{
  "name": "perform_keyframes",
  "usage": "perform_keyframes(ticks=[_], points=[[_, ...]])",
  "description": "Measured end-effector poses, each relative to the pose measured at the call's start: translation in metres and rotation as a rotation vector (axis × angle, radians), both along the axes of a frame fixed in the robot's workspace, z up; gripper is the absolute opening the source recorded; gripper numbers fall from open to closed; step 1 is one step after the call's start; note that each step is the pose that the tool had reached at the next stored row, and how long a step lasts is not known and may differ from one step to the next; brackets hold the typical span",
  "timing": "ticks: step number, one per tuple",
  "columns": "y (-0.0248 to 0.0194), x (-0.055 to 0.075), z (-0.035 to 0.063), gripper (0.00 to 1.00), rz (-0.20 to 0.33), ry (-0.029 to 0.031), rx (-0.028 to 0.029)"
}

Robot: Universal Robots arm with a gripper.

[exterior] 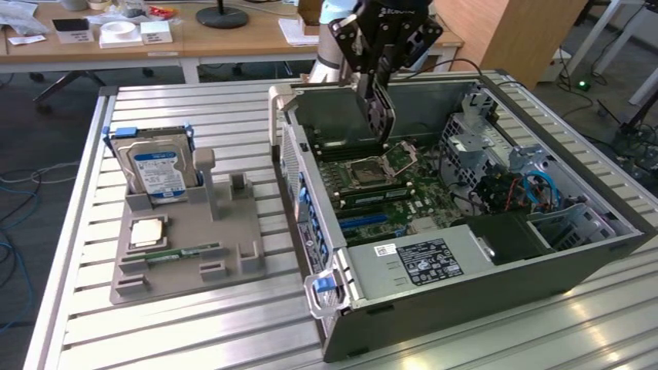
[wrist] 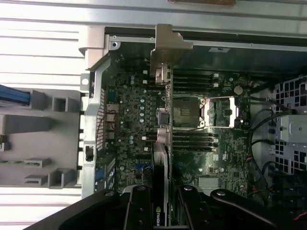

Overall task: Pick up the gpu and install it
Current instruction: 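Pick up the gpu and move the gpu toward the slot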

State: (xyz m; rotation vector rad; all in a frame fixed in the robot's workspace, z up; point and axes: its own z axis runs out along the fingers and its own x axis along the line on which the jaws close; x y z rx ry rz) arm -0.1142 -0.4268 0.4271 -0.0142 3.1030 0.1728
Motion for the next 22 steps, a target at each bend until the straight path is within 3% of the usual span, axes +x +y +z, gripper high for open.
perform_keyframes(ticks=[22], points=[[0.0000, 0.039, 0.0000, 0.26, 0.003, 0.0000, 0.0097]])
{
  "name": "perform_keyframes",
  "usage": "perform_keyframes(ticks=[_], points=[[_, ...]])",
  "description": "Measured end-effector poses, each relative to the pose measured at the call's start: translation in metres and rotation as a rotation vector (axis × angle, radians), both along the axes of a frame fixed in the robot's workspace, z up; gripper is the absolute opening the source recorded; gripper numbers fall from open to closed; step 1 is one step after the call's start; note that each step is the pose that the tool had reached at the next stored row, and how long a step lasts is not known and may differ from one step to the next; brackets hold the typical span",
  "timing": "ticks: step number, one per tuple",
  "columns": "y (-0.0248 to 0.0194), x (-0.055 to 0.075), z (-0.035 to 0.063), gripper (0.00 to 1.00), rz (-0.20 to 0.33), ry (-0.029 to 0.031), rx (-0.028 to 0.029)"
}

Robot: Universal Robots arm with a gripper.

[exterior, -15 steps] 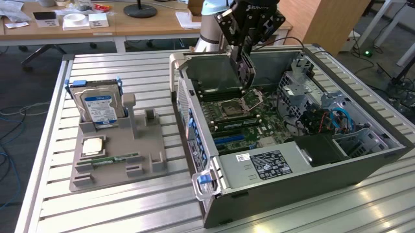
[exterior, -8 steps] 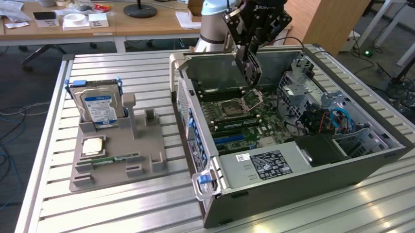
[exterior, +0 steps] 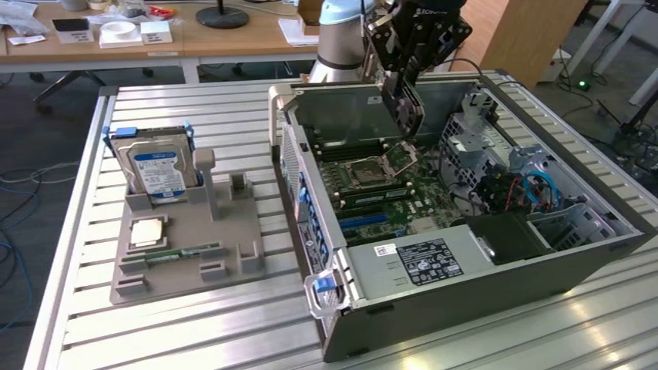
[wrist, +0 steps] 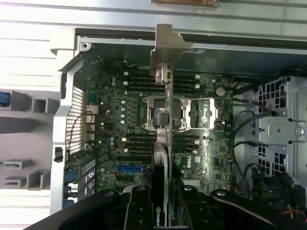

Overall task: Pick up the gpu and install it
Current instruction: 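Pick up the gpu and move the gpu toward the slot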

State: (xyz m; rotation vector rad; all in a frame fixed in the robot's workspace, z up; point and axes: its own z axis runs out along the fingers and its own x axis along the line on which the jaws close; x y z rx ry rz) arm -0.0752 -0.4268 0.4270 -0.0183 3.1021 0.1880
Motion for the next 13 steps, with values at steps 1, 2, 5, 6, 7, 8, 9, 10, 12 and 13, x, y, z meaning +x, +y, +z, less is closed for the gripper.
perform_keyframes(ticks=[1, 2, 5, 6, 7, 8, 9, 10, 12, 13], points=[[0.0000, 0.002, 0.0000, 0.26, 0.000, 0.0000, 0.0005], [0.0000, 0.003, 0.0000, 0.26, 0.000, 0.0000, 0.0009], [0.0000, 0.007, 0.0000, 0.26, 0.000, 0.0000, 0.0018], [0.0000, 0.008, 0.0000, 0.26, 0.000, 0.0001, 0.0019], [0.0000, 0.009, 0.0000, 0.26, 0.000, 0.0000, 0.0020], [0.0000, 0.010, 0.0000, 0.26, 0.000, 0.0000, 0.0022], [0.0000, 0.011, 0.0000, 0.26, 0.000, 0.0000, 0.0024], [0.0001, 0.013, 0.0000, 0.26, 0.000, 0.0000, 0.0026], [0.0000, 0.016, 0.0000, 0.26, 0.000, 0.0000, 0.0035], [0.0000, 0.017, 0.0000, 0.26, 0.000, 0.0000, 0.0040]])
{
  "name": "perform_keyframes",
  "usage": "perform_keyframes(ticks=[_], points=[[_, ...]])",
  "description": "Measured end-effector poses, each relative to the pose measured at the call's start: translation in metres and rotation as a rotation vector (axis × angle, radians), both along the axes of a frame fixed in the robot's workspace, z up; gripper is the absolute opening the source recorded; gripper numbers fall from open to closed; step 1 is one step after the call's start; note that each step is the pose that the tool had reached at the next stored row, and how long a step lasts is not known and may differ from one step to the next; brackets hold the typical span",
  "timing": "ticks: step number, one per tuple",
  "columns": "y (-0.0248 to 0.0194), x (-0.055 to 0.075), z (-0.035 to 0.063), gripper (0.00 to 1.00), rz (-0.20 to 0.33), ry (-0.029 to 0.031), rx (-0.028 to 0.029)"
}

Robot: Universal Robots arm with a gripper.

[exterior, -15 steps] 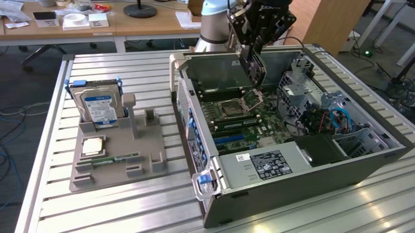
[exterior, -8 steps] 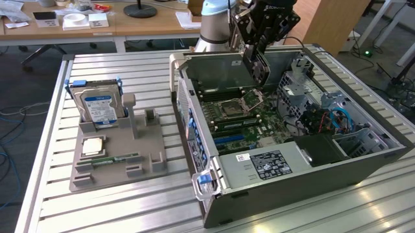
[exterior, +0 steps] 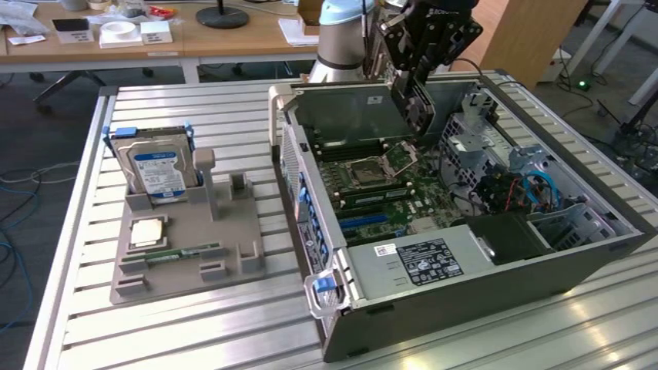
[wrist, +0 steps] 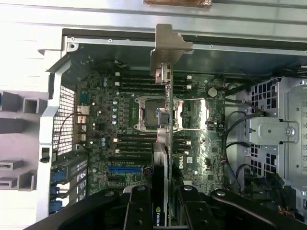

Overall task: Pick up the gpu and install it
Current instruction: 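Pick up the gpu and move the gpu toward the slot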

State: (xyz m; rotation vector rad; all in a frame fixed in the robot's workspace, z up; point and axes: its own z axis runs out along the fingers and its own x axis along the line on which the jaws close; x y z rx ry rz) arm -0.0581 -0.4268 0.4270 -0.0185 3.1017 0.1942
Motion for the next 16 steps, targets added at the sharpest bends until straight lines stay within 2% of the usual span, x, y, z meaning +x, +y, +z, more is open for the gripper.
perform_keyframes(ticks=[9, 16], points=[[0.0001, 0.0077, 0.0000, 0.26, 0.000, 0.0000, 0.0013], [0.0001, 0.0086, 0.0000, 0.26, 0.000, 0.0000, 0.0013]])
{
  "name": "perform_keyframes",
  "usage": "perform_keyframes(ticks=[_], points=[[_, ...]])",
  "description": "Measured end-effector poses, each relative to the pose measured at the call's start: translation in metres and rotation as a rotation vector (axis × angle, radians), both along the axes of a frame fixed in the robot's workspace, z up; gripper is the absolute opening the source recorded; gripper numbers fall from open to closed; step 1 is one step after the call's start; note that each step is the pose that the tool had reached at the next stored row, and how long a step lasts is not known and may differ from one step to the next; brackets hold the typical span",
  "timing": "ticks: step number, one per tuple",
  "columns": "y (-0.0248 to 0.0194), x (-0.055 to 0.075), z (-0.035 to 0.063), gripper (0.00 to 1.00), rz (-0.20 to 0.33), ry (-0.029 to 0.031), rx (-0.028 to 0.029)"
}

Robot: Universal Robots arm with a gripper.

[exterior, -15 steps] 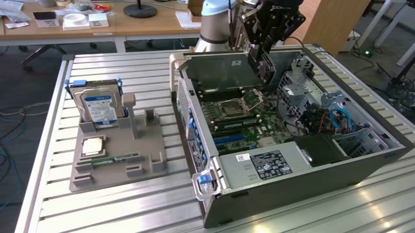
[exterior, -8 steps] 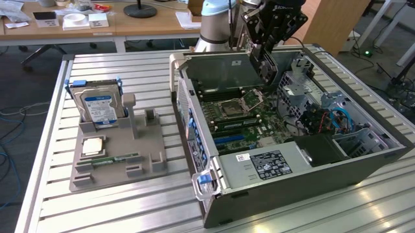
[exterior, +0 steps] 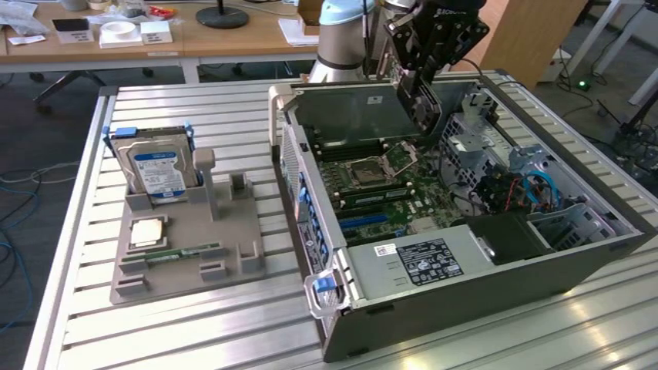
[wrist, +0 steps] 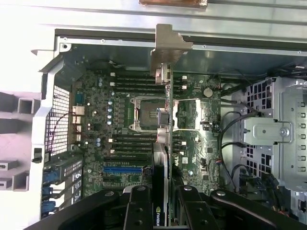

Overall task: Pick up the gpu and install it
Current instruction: 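Pick up the gpu and move the gpu toward the slot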

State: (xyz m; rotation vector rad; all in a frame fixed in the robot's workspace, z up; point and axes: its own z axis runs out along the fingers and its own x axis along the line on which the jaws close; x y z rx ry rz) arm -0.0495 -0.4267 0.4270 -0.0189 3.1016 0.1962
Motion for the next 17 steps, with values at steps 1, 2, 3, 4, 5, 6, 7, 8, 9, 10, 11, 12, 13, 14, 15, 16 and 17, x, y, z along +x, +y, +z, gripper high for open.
perform_keyframes(ticks=[1, 2, 3, 4, 5, 6, 7, 8, 9, 10, 11, 12, 13, 14, 15, 16, 17], points=[[0.0000, 0.001, 0.0000, 0.26, 0.000, 0.0000, 0.0000], [0.0001, 0.003, 0.0000, 0.26, 0.000, -0.0001, 0.0000], [0.0001, 0.005, 0.0000, 0.26, 0.000, 0.0000, 0.0001], [0.0000, 0.008, 0.0000, 0.26, 0.001, 0.0000, 0.0001], [0.0000, 0.011, 0.0000, 0.26, 0.001, 0.0000, 0.0001], [0.0000, 0.014, 0.0000, 0.26, 0.001, 0.0000, 0.0002], [0.0000, 0.016, 0.0000, 0.26, 0.001, 0.0000, 0.0001], [0.0000, 0.018, 0.0000, 0.26, 0.002, 0.0000, 0.0002], [0.0000, 0.021, 0.0000, 0.26, 0.002, 0.0000, 0.0002], [0.0000, 0.022, 0.0000, 0.26, 0.002, 0.0000, 0.0003], [0.0000, 0.024, 0.0000, 0.26, 0.002, 0.0000, 0.0001], [0.0000, 0.026, 0.0000, 0.26, 0.002, 0.0000, 0.0002], [0.0000, 0.028, 0.0000, 0.26, 0.003, 0.0000, 0.0002], [0.0000, 0.030, 0.0000, 0.26, 0.003, 0.0000, 0.0002], [0.0000, 0.031, 0.0000, 0.26, 0.003, 0.0000, 0.0002], [0.0000, 0.032, 0.0000, 0.26, 0.003, 0.0000, 0.0002], [0.0000, 0.034, 0.0000, 0.26, 0.003, 0.0000, 0.0002]])
